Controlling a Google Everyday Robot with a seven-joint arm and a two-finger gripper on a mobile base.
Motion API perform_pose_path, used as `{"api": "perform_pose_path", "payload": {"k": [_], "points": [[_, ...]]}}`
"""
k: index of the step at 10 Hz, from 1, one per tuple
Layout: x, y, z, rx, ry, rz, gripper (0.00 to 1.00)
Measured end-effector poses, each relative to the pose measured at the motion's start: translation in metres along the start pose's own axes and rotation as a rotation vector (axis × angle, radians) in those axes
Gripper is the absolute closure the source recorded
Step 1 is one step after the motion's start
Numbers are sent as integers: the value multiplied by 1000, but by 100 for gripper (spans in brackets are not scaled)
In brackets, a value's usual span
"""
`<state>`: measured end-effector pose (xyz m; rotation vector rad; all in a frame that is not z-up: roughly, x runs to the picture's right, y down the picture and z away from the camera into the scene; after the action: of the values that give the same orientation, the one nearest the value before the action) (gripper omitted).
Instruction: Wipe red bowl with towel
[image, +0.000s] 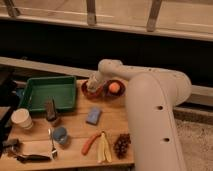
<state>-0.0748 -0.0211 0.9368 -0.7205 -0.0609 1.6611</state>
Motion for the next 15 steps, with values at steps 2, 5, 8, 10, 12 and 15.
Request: {"api": "perform_pose_path", "payload": {"k": [2,5,8,10,12,15], "points": [[-10,0,4,3,-12,9,100],[-7,22,12,-2,4,-19,100],[11,7,4,24,29,6,100],[7,-20,-13,49,9,46,100],[-7,-24,-18,46,-21,61,100],[-33,1,-11,29,-63,49,100]]}}
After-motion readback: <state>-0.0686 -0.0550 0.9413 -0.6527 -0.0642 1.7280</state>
